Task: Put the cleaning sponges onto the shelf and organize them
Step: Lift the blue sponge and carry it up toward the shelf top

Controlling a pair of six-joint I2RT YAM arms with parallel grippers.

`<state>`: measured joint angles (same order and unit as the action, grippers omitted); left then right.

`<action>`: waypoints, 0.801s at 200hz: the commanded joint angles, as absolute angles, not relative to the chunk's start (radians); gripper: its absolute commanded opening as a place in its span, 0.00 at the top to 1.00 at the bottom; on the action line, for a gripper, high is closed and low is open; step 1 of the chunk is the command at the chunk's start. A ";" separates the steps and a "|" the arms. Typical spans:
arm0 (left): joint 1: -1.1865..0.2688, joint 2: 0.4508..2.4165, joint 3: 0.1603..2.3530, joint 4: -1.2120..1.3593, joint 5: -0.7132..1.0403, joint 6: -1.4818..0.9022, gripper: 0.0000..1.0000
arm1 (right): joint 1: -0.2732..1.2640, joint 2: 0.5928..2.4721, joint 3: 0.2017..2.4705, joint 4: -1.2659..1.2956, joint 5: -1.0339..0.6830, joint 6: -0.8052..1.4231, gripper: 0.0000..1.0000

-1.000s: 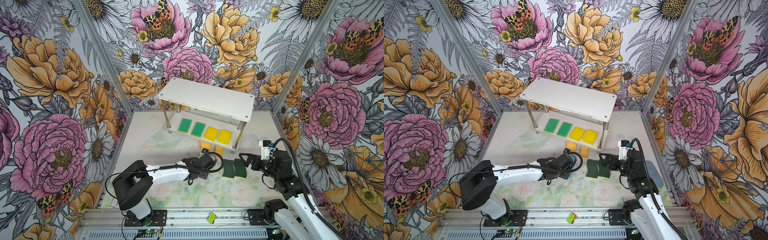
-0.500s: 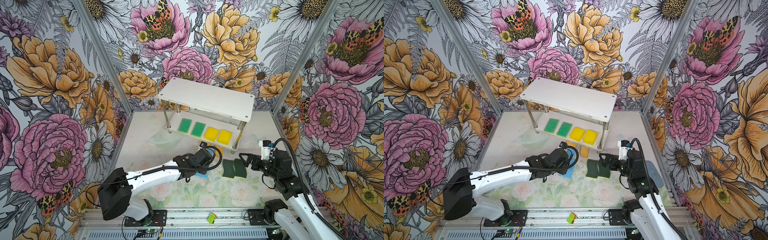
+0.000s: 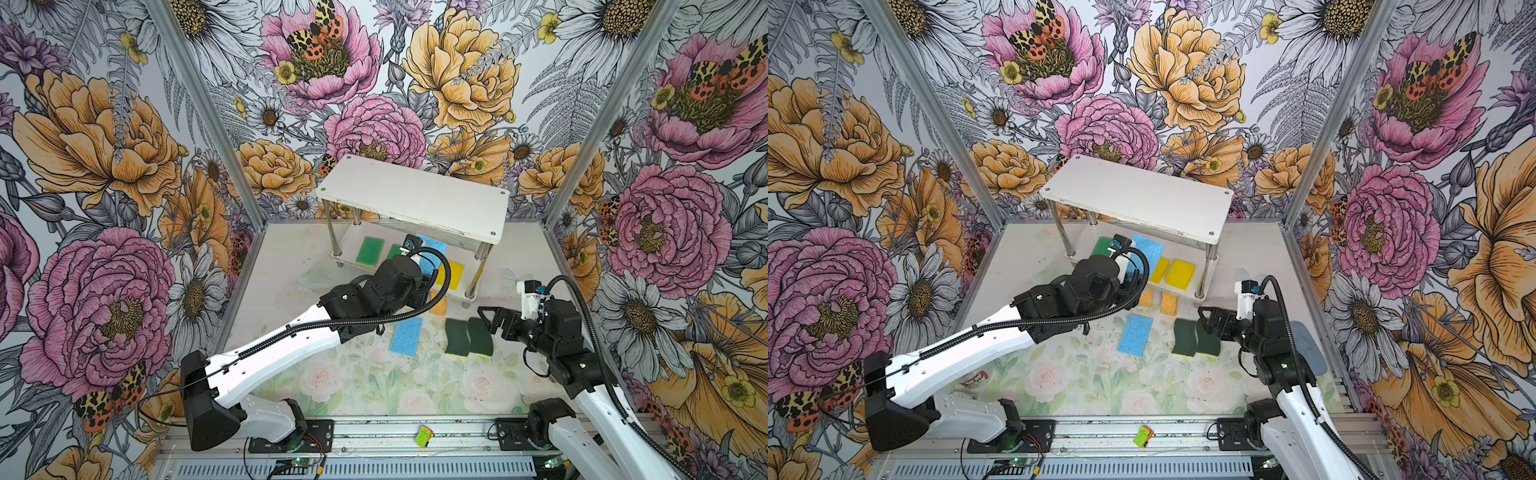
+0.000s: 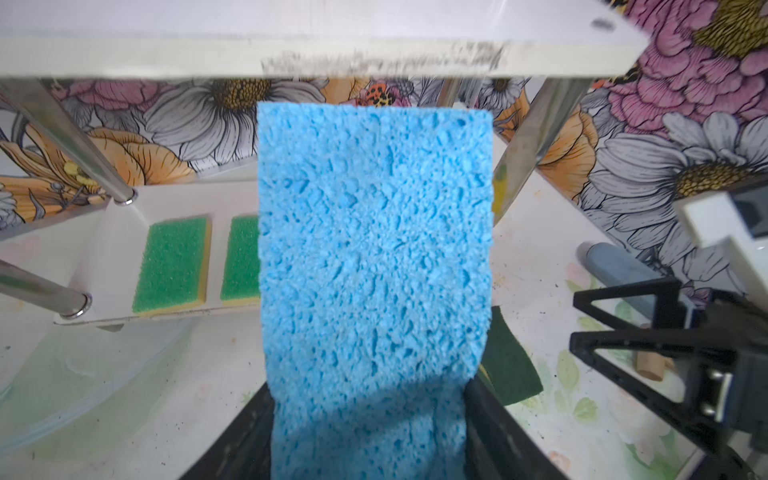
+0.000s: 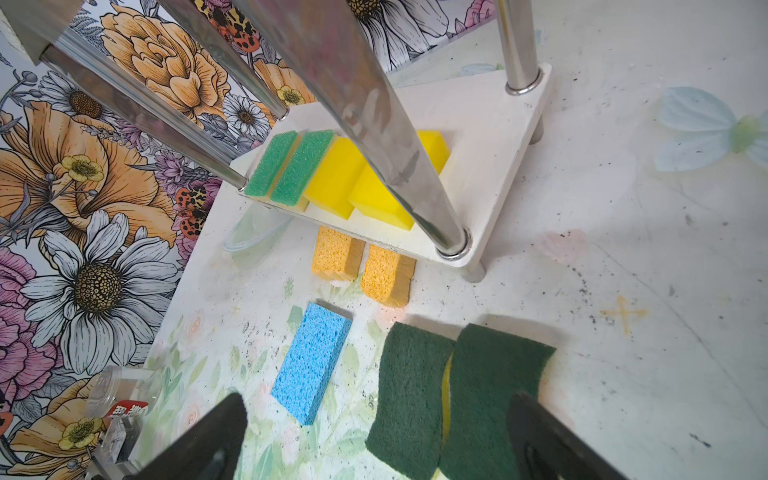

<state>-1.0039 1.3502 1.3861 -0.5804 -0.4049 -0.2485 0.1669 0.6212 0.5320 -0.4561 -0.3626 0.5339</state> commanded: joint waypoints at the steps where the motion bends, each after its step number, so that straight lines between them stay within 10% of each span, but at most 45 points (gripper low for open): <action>1: -0.996 1.348 1.457 -0.592 -0.422 -0.193 0.37 | 0.172 0.603 0.530 -0.451 -0.355 0.520 0.00; 160: -0.897 1.760 2.117 -0.603 -0.246 -0.046 0.34 | 0.173 0.614 0.532 -0.458 -0.364 0.517 0.00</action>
<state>-0.9230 1.6993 2.0232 -0.5941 -0.3496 -0.0612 0.1669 0.6163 0.5301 -0.4564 -0.3634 0.5236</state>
